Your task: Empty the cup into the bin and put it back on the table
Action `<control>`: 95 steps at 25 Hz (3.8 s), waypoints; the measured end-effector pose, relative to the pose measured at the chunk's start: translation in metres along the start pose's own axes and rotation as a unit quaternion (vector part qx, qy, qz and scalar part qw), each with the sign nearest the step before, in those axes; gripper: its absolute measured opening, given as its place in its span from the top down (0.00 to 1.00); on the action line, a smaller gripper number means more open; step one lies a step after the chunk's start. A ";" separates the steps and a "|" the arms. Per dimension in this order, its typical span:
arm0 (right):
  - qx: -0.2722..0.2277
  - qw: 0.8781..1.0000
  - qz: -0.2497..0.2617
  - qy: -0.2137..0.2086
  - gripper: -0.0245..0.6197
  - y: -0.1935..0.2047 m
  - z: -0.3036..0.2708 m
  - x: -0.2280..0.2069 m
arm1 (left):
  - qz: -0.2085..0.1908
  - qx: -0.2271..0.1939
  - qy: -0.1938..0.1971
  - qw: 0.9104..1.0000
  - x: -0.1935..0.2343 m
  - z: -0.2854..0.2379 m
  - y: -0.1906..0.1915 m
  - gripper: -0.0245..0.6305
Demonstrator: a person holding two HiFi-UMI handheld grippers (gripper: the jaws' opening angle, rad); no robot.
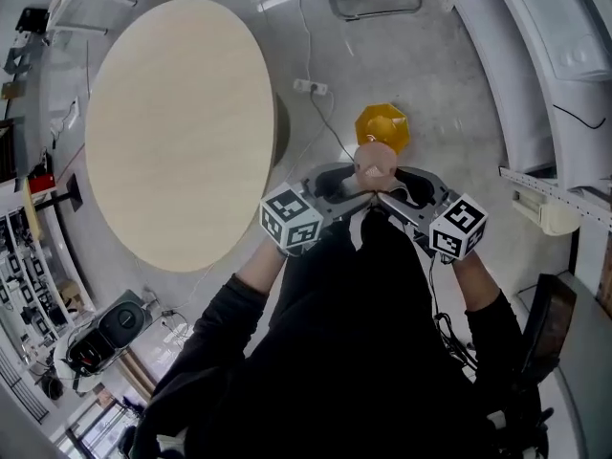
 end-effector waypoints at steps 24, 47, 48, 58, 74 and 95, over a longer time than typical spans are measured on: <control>-0.023 0.980 -0.185 0.072 0.61 0.079 -0.063 -0.111 | 0.107 0.091 0.092 0.986 0.144 -0.084 0.050 0.57; -0.009 0.932 -0.361 0.034 0.61 0.218 -0.117 -0.248 | 0.280 0.118 0.047 0.952 0.251 -0.183 0.175 0.57; -0.010 0.930 -0.366 0.034 0.61 0.223 -0.119 -0.252 | 0.282 0.119 0.046 0.951 0.255 -0.186 0.178 0.57; -0.007 0.916 -0.400 0.036 0.61 0.244 -0.126 -0.267 | 0.300 0.129 0.044 0.944 0.268 -0.200 0.196 0.57; -0.010 0.905 -0.425 0.029 0.61 0.254 -0.136 -0.276 | 0.309 0.135 0.040 0.941 0.279 -0.202 0.204 0.57; 0.006 0.877 -0.481 0.018 0.61 0.265 -0.137 -0.282 | 0.363 0.158 0.032 0.918 0.283 -0.207 0.213 0.57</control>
Point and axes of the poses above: the fingertips, and each gripper's own axes: z backward along the fingers, x to its left, y out of its underside, the point moved 10 cm from there along z, backward along the fingers, and after that the axes turned 6 degrees about x, right-handed, at the moved point
